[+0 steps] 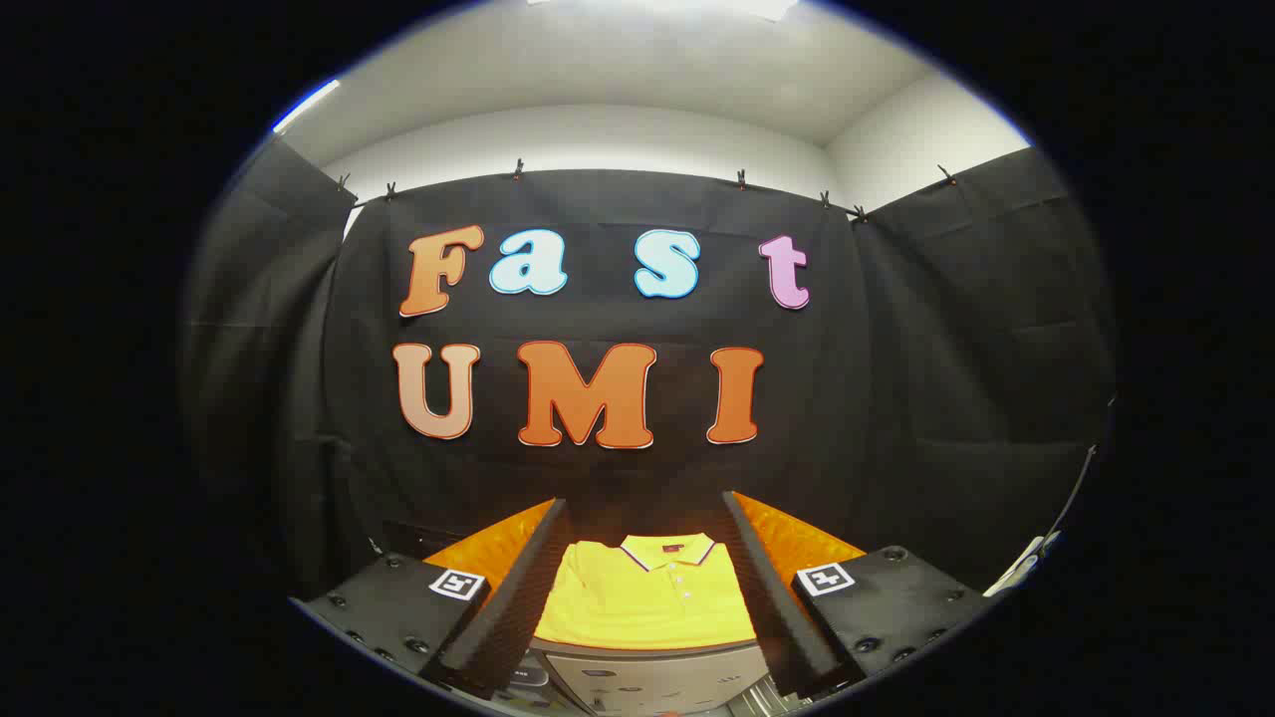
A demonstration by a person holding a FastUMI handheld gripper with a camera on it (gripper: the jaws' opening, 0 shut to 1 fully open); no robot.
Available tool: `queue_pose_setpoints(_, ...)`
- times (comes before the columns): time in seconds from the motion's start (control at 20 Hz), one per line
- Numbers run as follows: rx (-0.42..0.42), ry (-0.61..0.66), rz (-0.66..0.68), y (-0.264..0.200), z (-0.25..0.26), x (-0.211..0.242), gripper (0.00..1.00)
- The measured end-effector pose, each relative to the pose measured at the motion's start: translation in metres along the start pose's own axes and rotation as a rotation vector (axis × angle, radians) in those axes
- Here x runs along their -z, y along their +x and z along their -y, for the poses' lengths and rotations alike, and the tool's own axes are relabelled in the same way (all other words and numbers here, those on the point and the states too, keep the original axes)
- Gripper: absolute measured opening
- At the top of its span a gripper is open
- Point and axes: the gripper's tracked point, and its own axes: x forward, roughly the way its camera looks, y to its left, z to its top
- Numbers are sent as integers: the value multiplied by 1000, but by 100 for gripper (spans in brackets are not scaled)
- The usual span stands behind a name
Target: Put the clothes into the washing machine and then close the washing machine lid.
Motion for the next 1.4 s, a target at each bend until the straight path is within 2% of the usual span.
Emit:
queue_pose_setpoints(1.0, 0, -39, -3, -4, -12, -7, 98)
queue_pose_setpoints(1.4, 28, -47, -52, 31, 12, 9, 98)
